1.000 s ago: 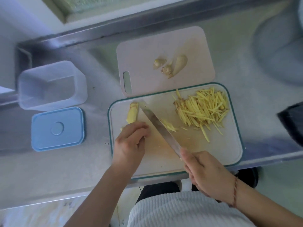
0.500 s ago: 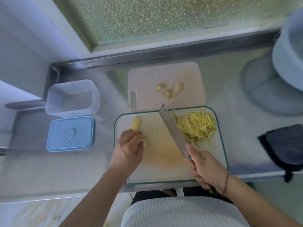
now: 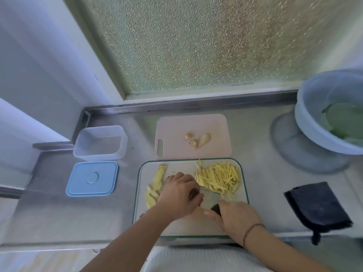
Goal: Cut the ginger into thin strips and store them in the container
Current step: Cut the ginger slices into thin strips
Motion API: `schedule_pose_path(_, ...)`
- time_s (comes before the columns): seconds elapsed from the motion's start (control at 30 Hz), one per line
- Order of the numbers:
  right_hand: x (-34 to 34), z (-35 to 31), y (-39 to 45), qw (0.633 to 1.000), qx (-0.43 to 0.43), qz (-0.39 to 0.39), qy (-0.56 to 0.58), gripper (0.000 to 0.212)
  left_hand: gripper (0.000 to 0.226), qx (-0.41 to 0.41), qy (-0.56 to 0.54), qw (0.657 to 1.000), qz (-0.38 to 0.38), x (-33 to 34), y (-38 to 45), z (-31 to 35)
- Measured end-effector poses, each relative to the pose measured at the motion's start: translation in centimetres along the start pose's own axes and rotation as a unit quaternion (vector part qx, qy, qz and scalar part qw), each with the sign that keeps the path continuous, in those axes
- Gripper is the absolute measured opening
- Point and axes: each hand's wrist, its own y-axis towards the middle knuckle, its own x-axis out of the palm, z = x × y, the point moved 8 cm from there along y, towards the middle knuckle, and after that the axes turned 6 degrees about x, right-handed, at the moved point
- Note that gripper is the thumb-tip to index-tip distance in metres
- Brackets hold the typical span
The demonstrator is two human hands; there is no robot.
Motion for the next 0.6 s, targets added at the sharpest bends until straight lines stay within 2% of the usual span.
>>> schedule_pose_path(0.07,-0.3,0.0,-0.1,1.000,-0.006,0.009,-0.025,0.130,0.029,-0.043,-0.031,0.999,0.002,0.2,0.7,-0.5)
schedule_pose_path(0.1,-0.4,-0.1,-0.1,0.999,-0.013,0.014,-0.036,0.126,0.025,-0.057,-0.044,0.997,0.005,0.2,1.0,-0.6)
schedule_pose_path(0.23,-0.8,-0.9,-0.4,0.997,-0.034,0.027,-0.066,0.086,0.020,-0.145,-0.104,0.984,0.009,1.1,1.8,-1.9)
schedule_pose_path(0.3,-0.9,-1.1,-0.6,0.997,-0.027,0.022,-0.076,0.074,0.016,-0.169,-0.117,0.978,0.034,1.3,1.8,-2.6)
schedule_pose_path(0.37,-1.0,-1.1,-0.5,0.997,-0.023,0.022,-0.077,0.074,0.021,-0.154,-0.084,0.982,0.067,1.3,1.8,-2.7)
schedule_pose_path(0.43,-1.0,-0.9,-0.3,0.997,-0.023,0.024,-0.076,0.080,0.017,-0.117,-0.059,0.986,0.102,0.7,2.1,-1.9)
schedule_pose_path(0.47,-0.9,-0.9,-0.1,0.996,-0.026,0.020,-0.079,0.085,0.025,-0.094,-0.049,0.989,0.102,0.4,2.4,-1.1)
schedule_pose_path(0.53,-0.8,-0.9,0.0,0.996,-0.029,0.009,-0.081,0.088,0.050,-0.060,-0.014,0.997,0.053,1.2,3.0,0.2)
schedule_pose_path(0.6,-0.8,-0.9,-0.1,0.995,-0.028,-0.010,-0.092,0.089,0.058,-0.082,0.022,0.996,0.005,2.0,3.4,-0.1)
